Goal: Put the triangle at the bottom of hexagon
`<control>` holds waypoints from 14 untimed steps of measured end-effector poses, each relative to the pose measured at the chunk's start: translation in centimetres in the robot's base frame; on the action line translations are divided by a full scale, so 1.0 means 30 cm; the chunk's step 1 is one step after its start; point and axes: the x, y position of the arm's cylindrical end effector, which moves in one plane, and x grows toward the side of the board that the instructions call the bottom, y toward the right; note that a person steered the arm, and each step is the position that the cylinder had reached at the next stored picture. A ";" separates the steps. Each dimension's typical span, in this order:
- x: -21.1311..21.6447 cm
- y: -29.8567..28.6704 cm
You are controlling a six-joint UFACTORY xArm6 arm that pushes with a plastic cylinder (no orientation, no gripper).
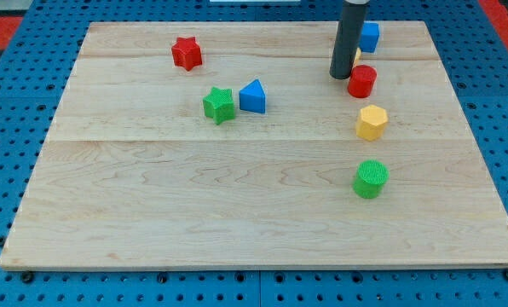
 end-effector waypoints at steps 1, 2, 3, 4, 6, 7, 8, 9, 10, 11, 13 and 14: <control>-0.001 -0.146; -0.049 -0.119; -0.101 -0.093; -0.102 -0.044; -0.102 0.013; -0.102 0.060; -0.102 -0.078; -0.046 -0.417; 0.121 -0.494; 0.219 -0.367; 0.359 -0.226; 0.428 -0.197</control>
